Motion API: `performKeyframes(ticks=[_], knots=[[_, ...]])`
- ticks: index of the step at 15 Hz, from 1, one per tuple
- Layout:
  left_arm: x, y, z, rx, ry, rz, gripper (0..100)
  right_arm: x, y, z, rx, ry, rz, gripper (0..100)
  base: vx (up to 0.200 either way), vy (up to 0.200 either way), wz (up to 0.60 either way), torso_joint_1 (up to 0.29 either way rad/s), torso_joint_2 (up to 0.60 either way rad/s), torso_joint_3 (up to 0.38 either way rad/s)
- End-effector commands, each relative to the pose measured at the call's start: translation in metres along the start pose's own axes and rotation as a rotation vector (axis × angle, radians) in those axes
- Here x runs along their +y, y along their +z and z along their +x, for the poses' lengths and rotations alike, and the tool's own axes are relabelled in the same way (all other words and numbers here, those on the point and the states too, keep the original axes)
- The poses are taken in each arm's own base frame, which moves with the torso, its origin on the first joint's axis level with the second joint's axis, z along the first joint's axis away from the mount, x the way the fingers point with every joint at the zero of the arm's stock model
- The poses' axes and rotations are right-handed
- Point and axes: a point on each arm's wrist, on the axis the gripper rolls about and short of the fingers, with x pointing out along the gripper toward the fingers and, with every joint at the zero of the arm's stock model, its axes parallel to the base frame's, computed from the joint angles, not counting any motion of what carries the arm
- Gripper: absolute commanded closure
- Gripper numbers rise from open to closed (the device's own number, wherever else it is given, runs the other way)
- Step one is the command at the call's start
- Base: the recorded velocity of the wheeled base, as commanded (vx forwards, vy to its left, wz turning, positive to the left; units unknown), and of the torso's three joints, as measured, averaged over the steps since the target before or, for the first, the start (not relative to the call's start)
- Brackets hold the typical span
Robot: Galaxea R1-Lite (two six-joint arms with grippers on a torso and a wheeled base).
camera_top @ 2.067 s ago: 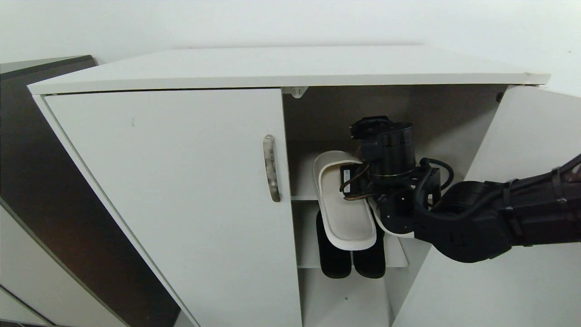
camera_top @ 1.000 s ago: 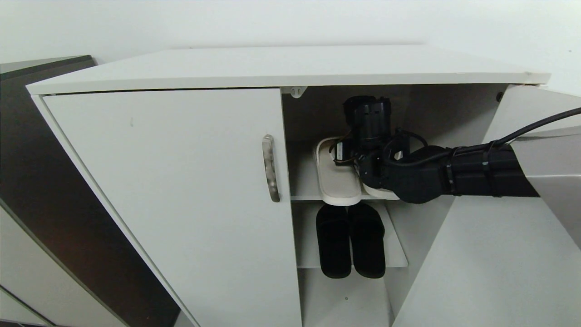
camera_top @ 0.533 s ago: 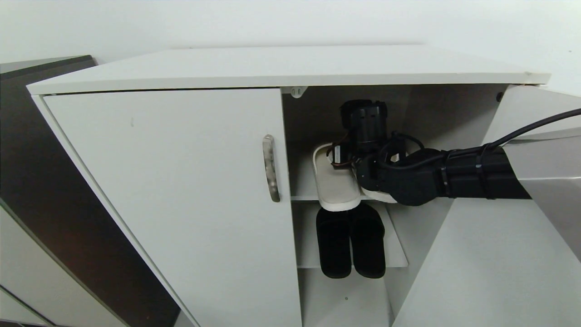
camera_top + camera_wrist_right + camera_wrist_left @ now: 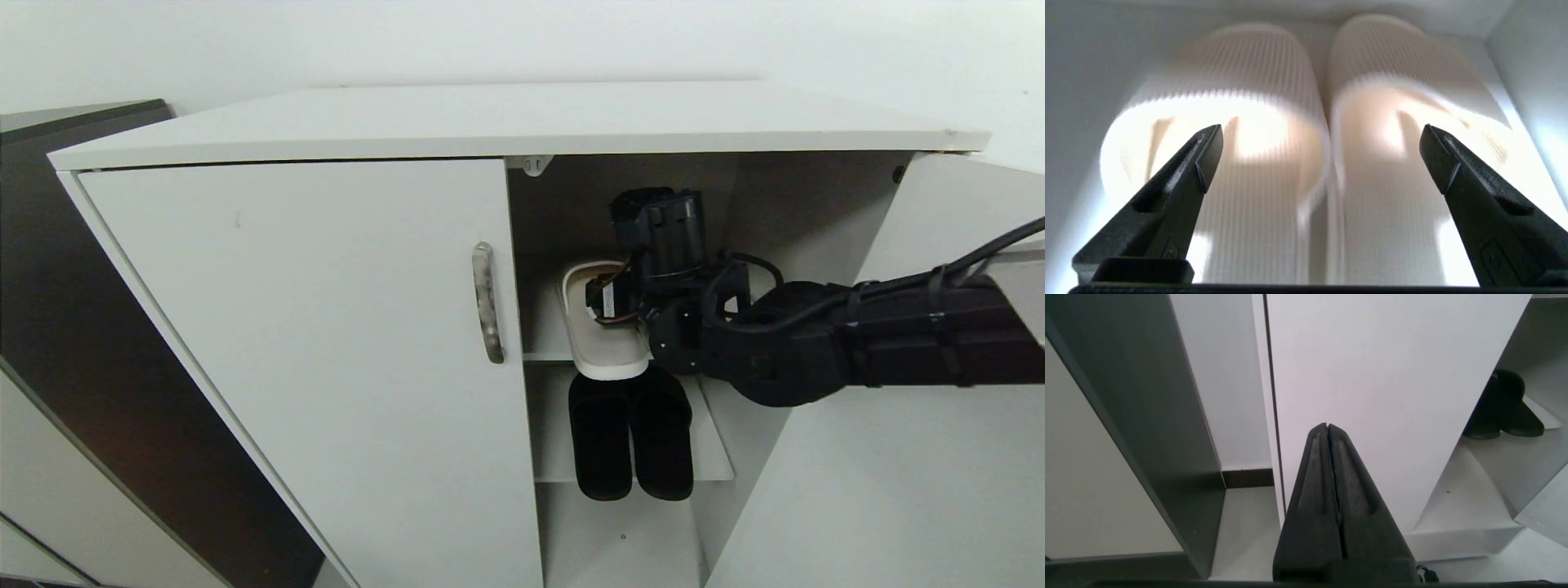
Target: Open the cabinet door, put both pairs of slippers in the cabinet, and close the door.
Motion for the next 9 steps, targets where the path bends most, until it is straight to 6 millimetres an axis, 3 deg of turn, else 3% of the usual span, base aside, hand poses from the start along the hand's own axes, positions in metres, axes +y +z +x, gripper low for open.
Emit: performKeyframes(ticks=[1,9], knots=[[0.0,0.0,0.0,0.0,0.0,0.0,100,-0.014,0.011,-0.034,-0.02,0.027,0.025,0,0.0,0.0,0.0,0.0,0.0,0.0],[0.0,0.0,0.0,0.0,0.0,0.0,100,-0.051,-0.02,-0.125,-0.027,0.181,0.031,0,0.0,0.0,0.0,0.0,0.0,0.0]])
